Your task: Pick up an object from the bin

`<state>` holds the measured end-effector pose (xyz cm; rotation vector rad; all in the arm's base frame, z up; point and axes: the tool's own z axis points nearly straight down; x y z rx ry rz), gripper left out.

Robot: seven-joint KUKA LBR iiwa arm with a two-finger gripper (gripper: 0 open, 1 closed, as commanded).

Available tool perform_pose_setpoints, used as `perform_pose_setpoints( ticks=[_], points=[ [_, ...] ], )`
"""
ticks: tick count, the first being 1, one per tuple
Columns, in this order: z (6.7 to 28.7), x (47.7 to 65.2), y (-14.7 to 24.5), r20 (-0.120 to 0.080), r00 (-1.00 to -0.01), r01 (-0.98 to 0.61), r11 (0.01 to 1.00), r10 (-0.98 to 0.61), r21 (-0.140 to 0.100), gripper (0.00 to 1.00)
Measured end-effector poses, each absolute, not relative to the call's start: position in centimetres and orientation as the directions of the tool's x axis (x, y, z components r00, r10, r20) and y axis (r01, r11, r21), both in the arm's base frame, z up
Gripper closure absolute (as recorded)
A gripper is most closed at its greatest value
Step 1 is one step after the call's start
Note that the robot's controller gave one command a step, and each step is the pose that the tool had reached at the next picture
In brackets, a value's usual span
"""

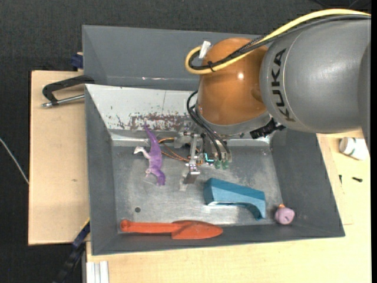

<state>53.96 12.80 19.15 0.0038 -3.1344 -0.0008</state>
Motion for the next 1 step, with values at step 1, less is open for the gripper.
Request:
perform_pose_setpoints(
  ticks=[1],
  points=[
    [19.63, 54.14, 12.72, -0.002, -1.0, 0.0, 1.0, 0.0, 0.002, 0.0]
  ],
)
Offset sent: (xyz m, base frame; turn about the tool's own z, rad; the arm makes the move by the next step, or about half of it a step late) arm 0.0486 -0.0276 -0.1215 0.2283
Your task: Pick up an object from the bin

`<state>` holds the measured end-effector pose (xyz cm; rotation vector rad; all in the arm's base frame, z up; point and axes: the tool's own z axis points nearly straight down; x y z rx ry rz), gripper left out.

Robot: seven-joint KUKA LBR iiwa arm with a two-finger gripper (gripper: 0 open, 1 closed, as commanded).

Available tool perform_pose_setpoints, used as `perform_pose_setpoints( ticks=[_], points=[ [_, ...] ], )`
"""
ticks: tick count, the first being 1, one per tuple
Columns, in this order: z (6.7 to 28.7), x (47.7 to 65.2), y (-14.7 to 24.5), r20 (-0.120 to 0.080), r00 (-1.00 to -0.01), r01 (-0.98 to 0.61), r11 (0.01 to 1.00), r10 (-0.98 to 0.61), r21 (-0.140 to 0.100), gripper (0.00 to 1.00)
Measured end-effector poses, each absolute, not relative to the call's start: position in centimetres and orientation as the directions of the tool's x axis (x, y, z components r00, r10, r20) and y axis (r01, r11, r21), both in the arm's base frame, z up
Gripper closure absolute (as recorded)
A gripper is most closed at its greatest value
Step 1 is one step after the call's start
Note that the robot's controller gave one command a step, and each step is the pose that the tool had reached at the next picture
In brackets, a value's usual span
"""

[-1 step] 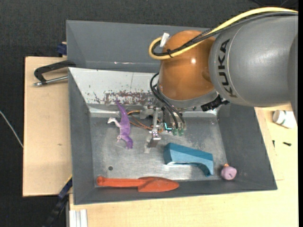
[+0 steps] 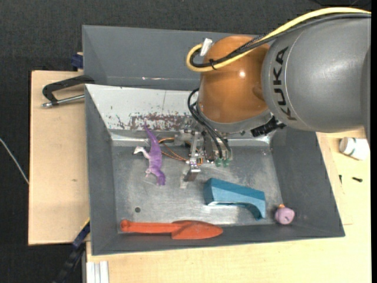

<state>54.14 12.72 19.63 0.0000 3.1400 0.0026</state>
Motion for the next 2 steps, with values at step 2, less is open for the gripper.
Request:
perform_pose_setpoints(
  ticks=[2],
  points=[
    [8.3, 59.4, 7.0, -0.004, -1.0, -0.004, 1.0, -0.004, 0.002, 0.0]
  ],
)
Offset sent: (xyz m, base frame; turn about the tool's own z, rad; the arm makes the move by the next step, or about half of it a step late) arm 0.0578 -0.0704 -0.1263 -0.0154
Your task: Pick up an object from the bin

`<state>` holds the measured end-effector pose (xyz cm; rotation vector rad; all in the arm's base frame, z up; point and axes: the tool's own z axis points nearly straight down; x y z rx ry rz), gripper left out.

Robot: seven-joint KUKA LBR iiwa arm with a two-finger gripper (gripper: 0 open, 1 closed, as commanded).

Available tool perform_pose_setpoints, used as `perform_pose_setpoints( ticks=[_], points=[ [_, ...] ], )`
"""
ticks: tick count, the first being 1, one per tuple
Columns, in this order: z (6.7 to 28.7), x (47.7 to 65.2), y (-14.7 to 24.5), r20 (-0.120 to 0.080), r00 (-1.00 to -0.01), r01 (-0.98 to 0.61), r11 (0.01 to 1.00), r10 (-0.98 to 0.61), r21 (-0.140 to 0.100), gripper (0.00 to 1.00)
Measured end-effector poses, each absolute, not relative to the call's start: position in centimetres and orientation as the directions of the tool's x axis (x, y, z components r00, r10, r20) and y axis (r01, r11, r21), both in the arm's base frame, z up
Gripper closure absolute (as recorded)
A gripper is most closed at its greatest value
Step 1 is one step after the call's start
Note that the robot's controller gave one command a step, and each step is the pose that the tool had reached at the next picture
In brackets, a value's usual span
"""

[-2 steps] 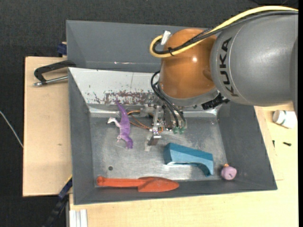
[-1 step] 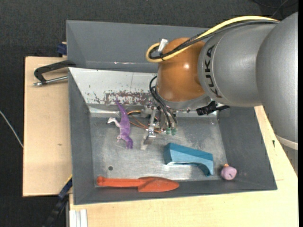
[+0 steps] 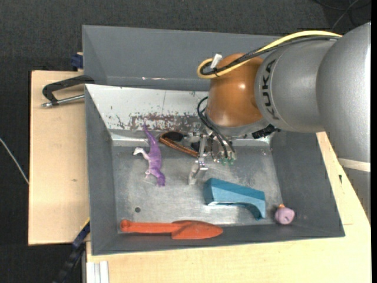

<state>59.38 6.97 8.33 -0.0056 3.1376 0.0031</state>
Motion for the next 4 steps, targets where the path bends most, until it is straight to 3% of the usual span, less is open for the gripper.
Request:
perform_pose_setpoints(
  ticks=[1, 2, 3, 4],
  points=[
    [7.6, 59.7, 6.2, -0.003, -1.0, 0.003, 1.0, 0.003, 0.002, 0.0],
    [7.4, 60.1, 8.0, -0.003, -0.994, 0.111, 0.994, 0.111, -0.001, 0.0],
    [7.7, 60.3, 7.2, -0.005, -1.0, 0.022, 1.0, 0.022, 0.006, 1.0],
    [7.7, 60.3, 7.2, -0.005, -1.0, 0.022, 1.0, 0.022, 0.006, 1.0]
  ],
)
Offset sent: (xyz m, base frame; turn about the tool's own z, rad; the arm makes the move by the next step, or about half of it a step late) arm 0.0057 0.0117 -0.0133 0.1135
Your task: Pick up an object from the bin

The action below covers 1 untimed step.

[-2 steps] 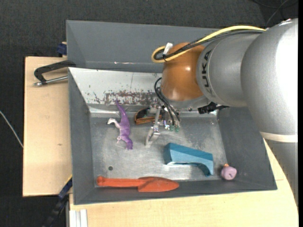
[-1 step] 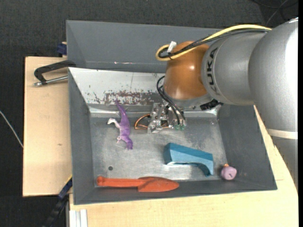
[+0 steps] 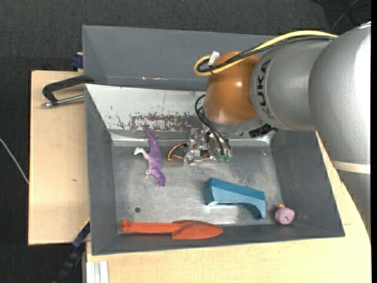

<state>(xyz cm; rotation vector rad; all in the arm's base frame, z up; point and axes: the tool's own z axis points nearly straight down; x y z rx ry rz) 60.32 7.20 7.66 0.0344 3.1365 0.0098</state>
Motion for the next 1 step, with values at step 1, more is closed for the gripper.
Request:
perform_pose_setpoints(
  ticks=[1],
  points=[
    [10.35, 60.47, 7.32, -0.006, -1.0, 0.022, 1.0, 0.022, 0.002, 1.0]
  ],
)
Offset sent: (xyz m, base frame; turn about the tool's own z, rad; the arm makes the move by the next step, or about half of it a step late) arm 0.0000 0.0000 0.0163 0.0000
